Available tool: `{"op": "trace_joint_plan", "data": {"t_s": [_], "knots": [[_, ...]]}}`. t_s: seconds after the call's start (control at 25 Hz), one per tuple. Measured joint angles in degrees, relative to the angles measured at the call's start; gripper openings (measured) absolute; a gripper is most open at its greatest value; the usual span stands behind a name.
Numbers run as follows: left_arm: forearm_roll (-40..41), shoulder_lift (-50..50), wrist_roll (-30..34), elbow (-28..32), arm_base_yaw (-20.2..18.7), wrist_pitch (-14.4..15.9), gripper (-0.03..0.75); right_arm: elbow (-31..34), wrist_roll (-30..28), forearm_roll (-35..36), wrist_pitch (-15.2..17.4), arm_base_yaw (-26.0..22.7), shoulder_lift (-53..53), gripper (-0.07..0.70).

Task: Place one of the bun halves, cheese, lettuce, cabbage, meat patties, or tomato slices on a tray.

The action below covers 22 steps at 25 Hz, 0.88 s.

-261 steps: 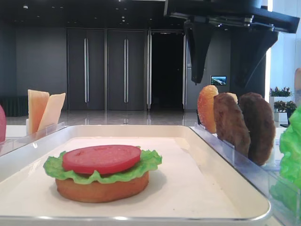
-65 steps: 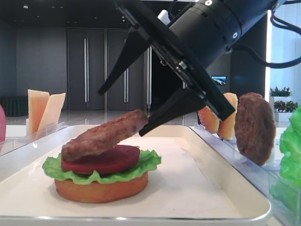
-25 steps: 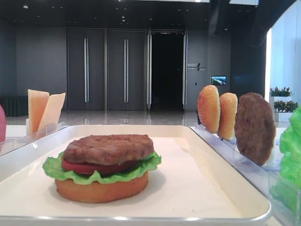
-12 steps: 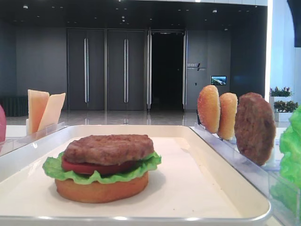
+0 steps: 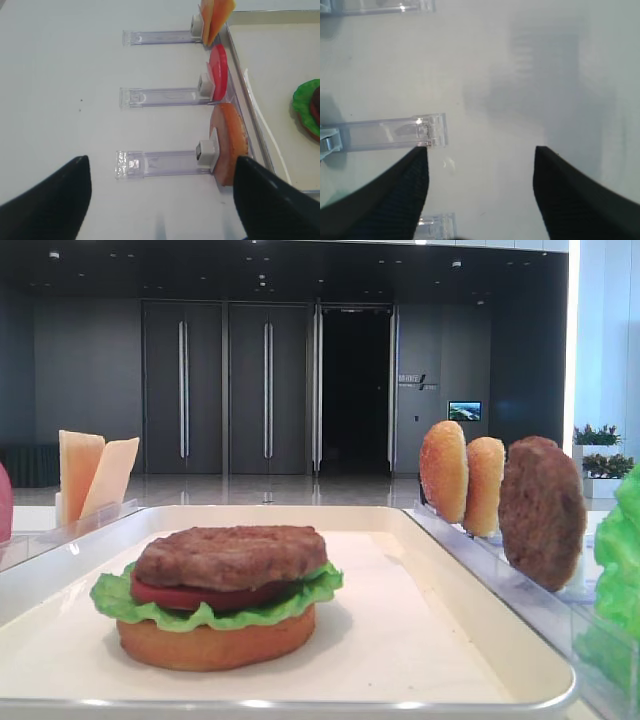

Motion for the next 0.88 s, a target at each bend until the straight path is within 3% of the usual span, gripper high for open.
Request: {"op": "trace_joint_plan", "data": {"t_s": [0.28,0.88], "knots": [[0.0,0.0,0.0,0.0,0.0,0.0,0.692,1.1,-0.2,0.0,-0.2,0.0,-1.2,0.461],[0.0,0.0,0.0,0.0,0.0,0.0,0.692,24.6,1.1,0.0,0.1,0.0,-32.3,0.461]]}}
